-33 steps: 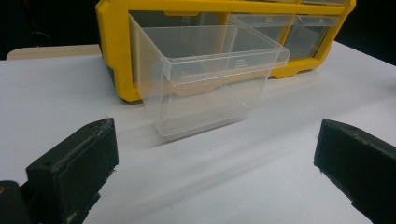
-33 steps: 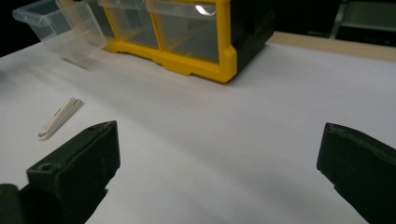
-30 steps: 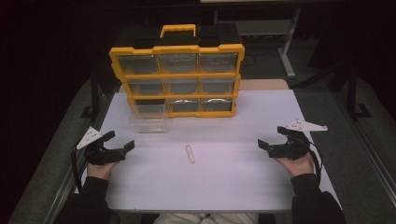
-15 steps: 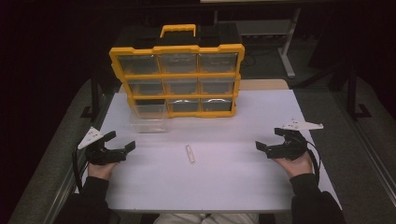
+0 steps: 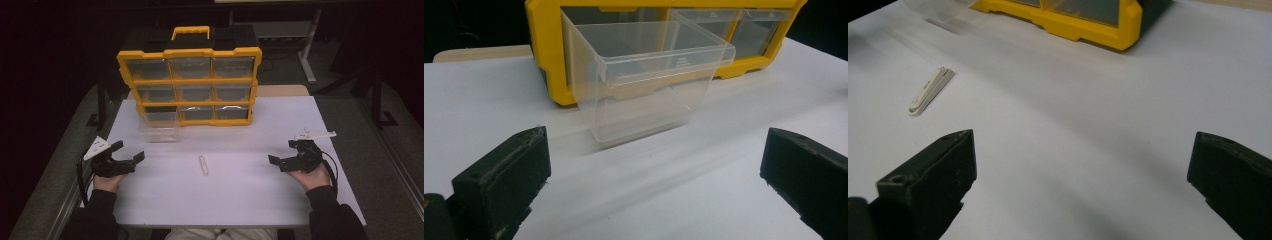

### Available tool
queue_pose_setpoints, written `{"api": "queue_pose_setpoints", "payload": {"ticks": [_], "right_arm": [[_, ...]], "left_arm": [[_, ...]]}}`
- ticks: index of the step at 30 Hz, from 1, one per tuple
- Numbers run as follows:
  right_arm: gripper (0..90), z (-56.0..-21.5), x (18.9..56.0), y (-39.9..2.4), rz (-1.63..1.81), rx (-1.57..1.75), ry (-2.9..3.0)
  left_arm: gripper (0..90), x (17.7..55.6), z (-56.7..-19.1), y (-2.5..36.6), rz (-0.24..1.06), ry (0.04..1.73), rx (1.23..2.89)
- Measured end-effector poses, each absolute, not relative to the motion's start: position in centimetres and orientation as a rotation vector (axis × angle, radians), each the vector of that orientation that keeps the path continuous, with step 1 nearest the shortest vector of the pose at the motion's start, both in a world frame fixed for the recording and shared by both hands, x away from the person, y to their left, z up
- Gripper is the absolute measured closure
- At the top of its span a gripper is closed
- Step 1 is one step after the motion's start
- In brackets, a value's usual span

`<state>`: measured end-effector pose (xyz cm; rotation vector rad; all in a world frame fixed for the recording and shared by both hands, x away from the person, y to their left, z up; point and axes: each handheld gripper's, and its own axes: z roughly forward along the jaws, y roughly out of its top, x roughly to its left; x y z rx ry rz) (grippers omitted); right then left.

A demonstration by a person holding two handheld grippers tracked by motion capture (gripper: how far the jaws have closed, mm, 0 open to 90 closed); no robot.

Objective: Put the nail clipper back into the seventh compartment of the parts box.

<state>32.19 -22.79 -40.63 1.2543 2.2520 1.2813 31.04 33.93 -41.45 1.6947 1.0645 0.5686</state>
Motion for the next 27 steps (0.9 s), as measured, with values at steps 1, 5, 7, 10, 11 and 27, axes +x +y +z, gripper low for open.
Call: {"api": "queue_pose_setpoints", "payload": {"ticks": [1,5,7,10,11,27], "right_arm": [[0.0,-40.6,32.3,-22.6,1.271,1.247,2.262],[0.0,-40.5,32.5,-21.8,1.252,1.233,2.293],[0.0,-40.4,32.5,-21.5,1.251,1.219,2.305],[0.0,-40.1,32.6,-20.9,1.244,1.208,2.322],[0.0,-40.1,32.7,-20.7,1.243,1.201,2.328],[0.0,-39.3,33.3,-17.2,1.188,1.137,2.443]], "left_arm": [[0.0,31.0,-41.5,33.9,0.568,1.063,1.698],[0.0,31.0,-41.4,33.9,0.568,1.062,1.698],[0.0,31.0,-41.4,33.9,0.568,1.063,1.697],[0.0,31.0,-41.5,33.8,0.566,1.061,1.699],[0.0,31.0,-41.5,33.7,0.567,1.058,1.701],[0.0,31.0,-41.5,33.6,0.562,1.052,1.715]]}}
